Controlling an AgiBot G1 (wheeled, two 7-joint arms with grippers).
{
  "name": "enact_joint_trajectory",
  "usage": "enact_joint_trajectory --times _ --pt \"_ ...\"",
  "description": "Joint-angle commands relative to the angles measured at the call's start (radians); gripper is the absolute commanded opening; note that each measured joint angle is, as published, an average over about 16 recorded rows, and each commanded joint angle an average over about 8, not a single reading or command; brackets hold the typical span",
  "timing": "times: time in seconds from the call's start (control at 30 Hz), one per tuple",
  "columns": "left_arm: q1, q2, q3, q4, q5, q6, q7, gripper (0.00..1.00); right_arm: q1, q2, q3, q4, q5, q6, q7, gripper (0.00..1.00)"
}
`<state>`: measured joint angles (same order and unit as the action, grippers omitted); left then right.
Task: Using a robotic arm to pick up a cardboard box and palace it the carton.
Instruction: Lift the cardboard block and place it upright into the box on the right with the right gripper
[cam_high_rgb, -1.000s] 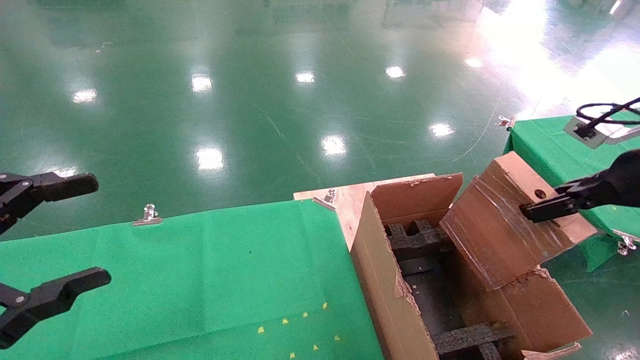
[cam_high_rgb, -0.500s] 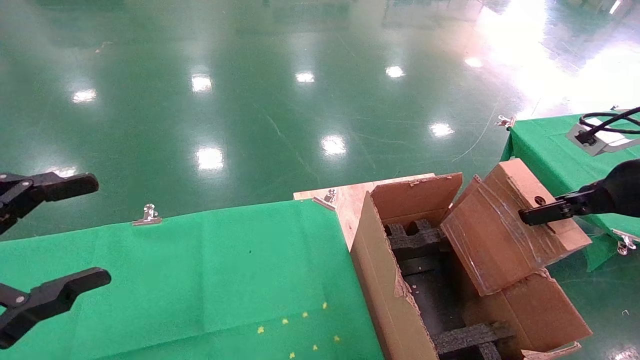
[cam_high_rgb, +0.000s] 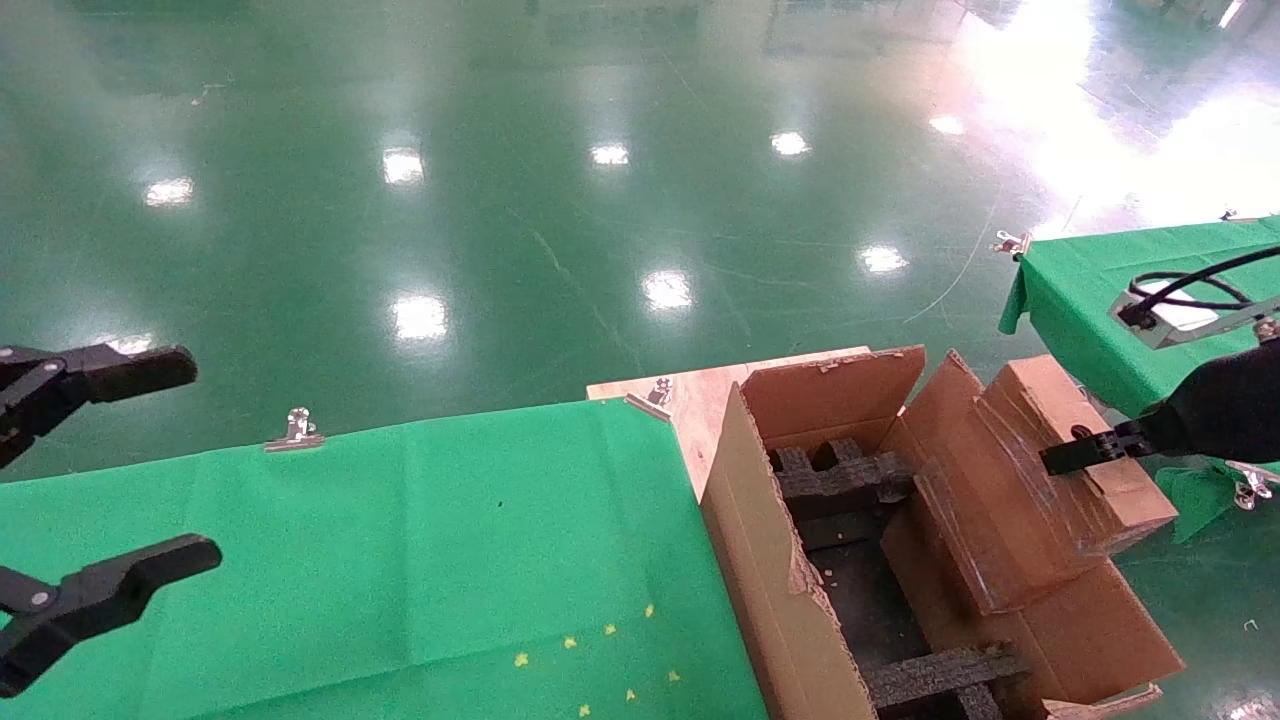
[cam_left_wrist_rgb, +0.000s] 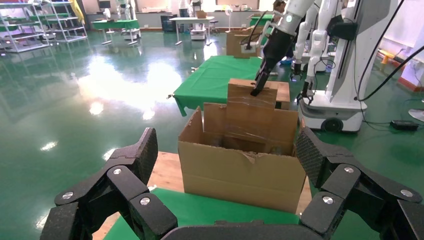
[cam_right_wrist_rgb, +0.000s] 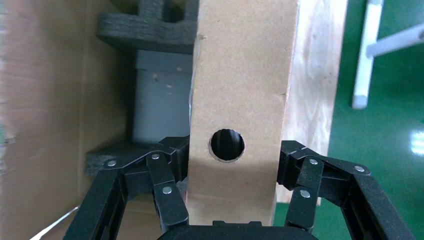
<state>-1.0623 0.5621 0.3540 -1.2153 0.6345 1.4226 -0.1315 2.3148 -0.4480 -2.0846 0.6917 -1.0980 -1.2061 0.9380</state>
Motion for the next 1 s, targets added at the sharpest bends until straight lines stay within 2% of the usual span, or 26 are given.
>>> enact_joint_trajectory --times 0.03,0.5,1.0 --pt "0.000 0.000 0.000 0.000 0.000 0.000 0.000 1.00 -0.008 -0.001 -0.008 0.018 -0.013 0.021 0.026 0.00" --pt "0.000 0.000 0.000 0.000 0.000 0.000 0.000 1.00 -0.089 -0.016 -0.049 0.119 -0.056 0.140 0.161 0.00" --pt "0.000 0.000 0.000 0.000 0.000 0.000 0.000 1.00 -0.197 -0.066 -0.077 0.129 -0.071 0.251 0.250 0.00"
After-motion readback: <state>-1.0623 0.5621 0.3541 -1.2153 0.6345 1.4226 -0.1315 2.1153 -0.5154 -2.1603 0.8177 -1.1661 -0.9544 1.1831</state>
